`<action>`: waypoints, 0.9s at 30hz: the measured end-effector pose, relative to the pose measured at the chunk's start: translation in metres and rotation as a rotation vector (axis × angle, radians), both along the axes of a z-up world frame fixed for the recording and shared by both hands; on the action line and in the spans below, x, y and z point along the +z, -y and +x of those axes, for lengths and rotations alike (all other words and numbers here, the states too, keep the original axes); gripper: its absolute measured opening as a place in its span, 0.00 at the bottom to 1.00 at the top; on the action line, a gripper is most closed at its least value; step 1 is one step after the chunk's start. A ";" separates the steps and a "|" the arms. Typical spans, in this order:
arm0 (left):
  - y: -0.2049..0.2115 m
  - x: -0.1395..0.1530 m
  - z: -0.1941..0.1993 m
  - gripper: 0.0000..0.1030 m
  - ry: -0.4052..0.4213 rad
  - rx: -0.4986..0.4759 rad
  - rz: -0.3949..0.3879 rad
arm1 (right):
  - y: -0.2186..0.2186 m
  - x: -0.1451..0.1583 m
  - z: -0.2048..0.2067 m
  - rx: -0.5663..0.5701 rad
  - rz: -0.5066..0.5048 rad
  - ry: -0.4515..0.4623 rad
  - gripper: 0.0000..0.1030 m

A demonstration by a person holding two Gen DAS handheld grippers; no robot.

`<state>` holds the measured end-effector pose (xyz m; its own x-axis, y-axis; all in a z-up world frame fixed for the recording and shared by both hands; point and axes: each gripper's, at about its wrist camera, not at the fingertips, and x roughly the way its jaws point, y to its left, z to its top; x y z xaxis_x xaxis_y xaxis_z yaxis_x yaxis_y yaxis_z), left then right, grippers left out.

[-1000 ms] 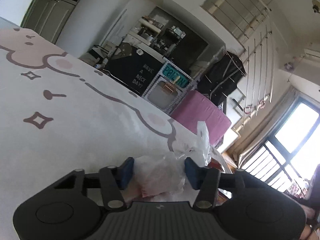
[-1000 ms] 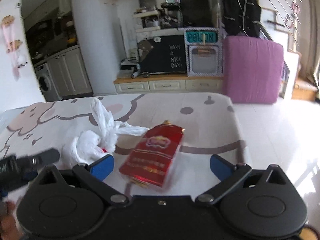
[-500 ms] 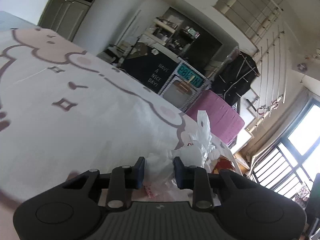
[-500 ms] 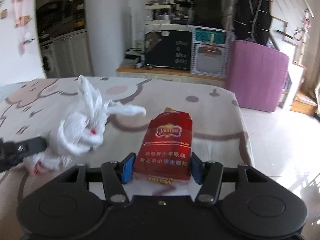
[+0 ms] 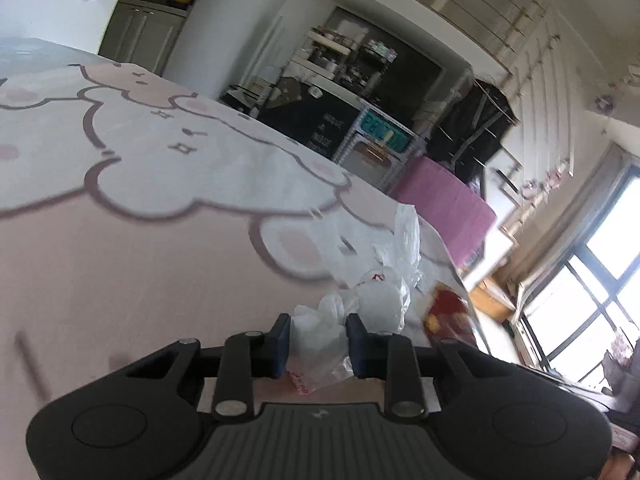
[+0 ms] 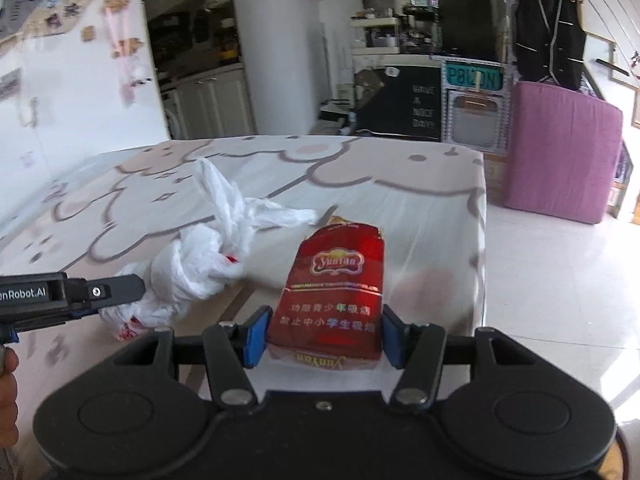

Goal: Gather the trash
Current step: 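Grasp the white plastic bag with the left tool while the right tool grasps the red cigarette pack, then lift the bag and red pack and carry both over the yellow wastebasket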

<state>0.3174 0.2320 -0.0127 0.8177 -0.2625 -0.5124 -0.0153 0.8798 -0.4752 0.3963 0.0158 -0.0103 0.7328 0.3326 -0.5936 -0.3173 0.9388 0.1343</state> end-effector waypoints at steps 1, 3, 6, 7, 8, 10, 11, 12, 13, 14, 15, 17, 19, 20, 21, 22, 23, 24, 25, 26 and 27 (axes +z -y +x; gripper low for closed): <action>0.005 0.001 -0.011 0.30 -0.003 -0.018 0.007 | 0.002 -0.001 -0.008 0.012 0.008 0.000 0.55; 0.017 0.003 -0.029 0.31 -0.002 -0.056 0.024 | 0.007 -0.004 -0.027 0.032 0.021 -0.001 0.55; 0.037 0.004 -0.049 0.36 -0.006 -0.117 0.077 | 0.015 -0.004 -0.048 0.052 0.031 0.008 0.55; 0.043 0.005 -0.053 0.40 0.000 -0.132 0.098 | 0.019 -0.004 -0.056 0.058 0.029 0.013 0.55; 0.048 0.007 -0.054 0.44 0.009 -0.143 0.123 | 0.024 -0.004 -0.063 0.063 0.029 0.018 0.55; 0.056 0.009 -0.053 0.64 0.032 -0.143 0.180 | 0.031 -0.004 -0.076 0.068 0.038 0.018 0.55; 0.058 0.009 -0.050 0.69 0.045 -0.141 0.198 | 0.034 -0.005 -0.082 0.068 0.046 0.018 0.55; 0.060 0.009 -0.046 0.76 0.054 -0.150 0.210 | 0.037 -0.005 -0.087 0.070 0.055 0.018 0.55; 0.062 0.009 -0.040 0.78 0.057 -0.169 0.222 | 0.040 -0.005 -0.092 0.073 0.061 0.020 0.55; 0.063 0.009 -0.034 0.78 0.056 -0.192 0.228 | 0.041 -0.005 -0.096 0.079 0.066 0.022 0.55; 0.065 0.008 -0.029 0.78 0.051 -0.212 0.231 | 0.043 -0.006 -0.100 0.085 0.072 0.024 0.55; 0.071 0.007 -0.022 0.78 0.049 -0.248 0.240 | 0.045 -0.009 -0.106 0.088 0.078 0.027 0.55; 0.075 0.005 -0.016 0.78 0.032 -0.262 0.253 | 0.047 -0.012 -0.110 0.089 0.082 0.040 0.55; 0.077 0.003 -0.014 0.77 0.022 -0.263 0.250 | 0.047 -0.012 -0.112 0.089 0.084 0.044 0.55; 0.079 0.001 -0.013 0.75 0.012 -0.260 0.241 | 0.047 -0.013 -0.113 0.089 0.086 0.045 0.55; 0.078 -0.001 -0.013 0.67 0.006 -0.249 0.227 | 0.049 -0.013 -0.113 0.090 0.089 0.045 0.55; 0.077 -0.003 -0.013 0.62 0.000 -0.234 0.199 | 0.049 -0.014 -0.114 0.090 0.091 0.046 0.55; 0.076 -0.005 -0.013 0.54 -0.003 -0.226 0.168 | 0.049 -0.013 -0.114 0.090 0.092 0.046 0.55; 0.076 -0.007 -0.015 0.50 -0.004 -0.218 0.151 | 0.049 -0.014 -0.115 0.090 0.093 0.047 0.55; 0.077 -0.007 -0.018 0.48 0.002 -0.205 0.150 | 0.050 -0.014 -0.117 0.089 0.091 0.049 0.55; 0.080 -0.007 -0.022 0.44 0.008 -0.198 0.160 | 0.049 -0.014 -0.118 0.091 0.088 0.051 0.55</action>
<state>0.2959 0.1521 -0.0195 0.7626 -0.3345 -0.5538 0.1684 0.9291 -0.3293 0.2781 -0.0337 -0.0243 0.7260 0.4481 -0.5217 -0.4088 0.8912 0.1966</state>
